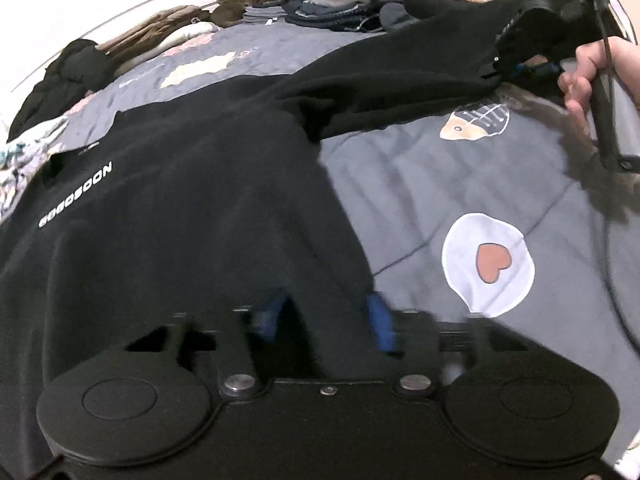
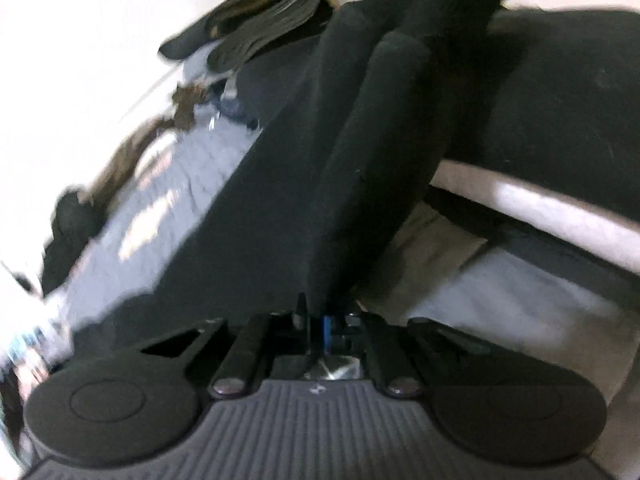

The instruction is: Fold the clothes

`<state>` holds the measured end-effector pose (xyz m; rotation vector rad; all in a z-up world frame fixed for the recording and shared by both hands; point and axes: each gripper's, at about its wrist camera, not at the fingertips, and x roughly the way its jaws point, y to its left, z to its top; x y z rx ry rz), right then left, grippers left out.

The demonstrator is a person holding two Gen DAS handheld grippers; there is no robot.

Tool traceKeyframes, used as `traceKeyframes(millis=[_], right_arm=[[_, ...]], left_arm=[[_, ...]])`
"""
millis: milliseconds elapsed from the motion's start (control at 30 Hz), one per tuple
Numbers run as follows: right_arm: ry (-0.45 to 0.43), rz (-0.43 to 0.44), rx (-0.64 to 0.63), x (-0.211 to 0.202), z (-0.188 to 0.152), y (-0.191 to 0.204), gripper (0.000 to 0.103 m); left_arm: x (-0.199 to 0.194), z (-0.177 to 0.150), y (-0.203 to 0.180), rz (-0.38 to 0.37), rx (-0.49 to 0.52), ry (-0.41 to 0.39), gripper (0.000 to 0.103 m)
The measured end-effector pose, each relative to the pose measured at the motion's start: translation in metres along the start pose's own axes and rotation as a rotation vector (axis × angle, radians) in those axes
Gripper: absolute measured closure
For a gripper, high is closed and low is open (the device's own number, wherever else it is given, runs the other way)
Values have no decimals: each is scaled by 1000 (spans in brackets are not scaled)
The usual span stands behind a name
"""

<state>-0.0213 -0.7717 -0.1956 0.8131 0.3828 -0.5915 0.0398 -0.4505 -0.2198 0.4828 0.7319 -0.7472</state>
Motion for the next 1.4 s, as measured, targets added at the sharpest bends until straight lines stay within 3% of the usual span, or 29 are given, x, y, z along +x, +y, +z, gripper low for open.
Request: traceKeyframes(millis=[33,67,300,467,533,600,633,667,733,800,833,933,1033,1133,1267,1400], right_arm=[[-15,13,7,-2,2,1,98],[-31,26,15,-4,4,1,98],[-150,88,12,-28,21,11,98],[-9,-72,-100,2,15,3,96],[68,-119,-102,10,11,-1,95],[78,-130,-154,0,13,4,94],[81,-127,-178,-6,12,8,93],[82,-103,-199,-16,10,14,89],[83,-56,-241,-35,5,27,82],[84,-9,-282,-55,0,39,67],[85,15,-303,-65,-3,45,66],[127,117,-371,-91,-29,72,64],[235,241,-439,-120,-78,100,63],[340,303,-536,-147,-131,119,63],[418,288,-655,-173,-184,132,63],[469,219,-697,-183,-207,129,62]], left_arm=[[-6,-1,5,-10,-20,-1,94],[-13,-1,12,-31,-49,-2,97],[-59,-6,42,-166,-153,-36,98],[-81,-13,46,-168,-165,-61,95],[-89,-15,46,-164,-161,-71,88],[-97,-18,46,-160,-156,-80,73],[-102,-19,46,-158,-154,-85,51],[-106,-21,46,-156,-151,-90,39],[-117,-25,49,-147,-152,-99,39],[-139,-39,74,-119,-183,-102,39],[-148,-45,89,-107,-205,-91,39],[-171,-66,135,-70,-267,-50,39],[-192,-88,185,9,-327,1,39],[-209,-109,226,107,-384,37,38],[-223,-142,262,154,-461,101,35],[-222,-172,275,170,-488,177,35]])
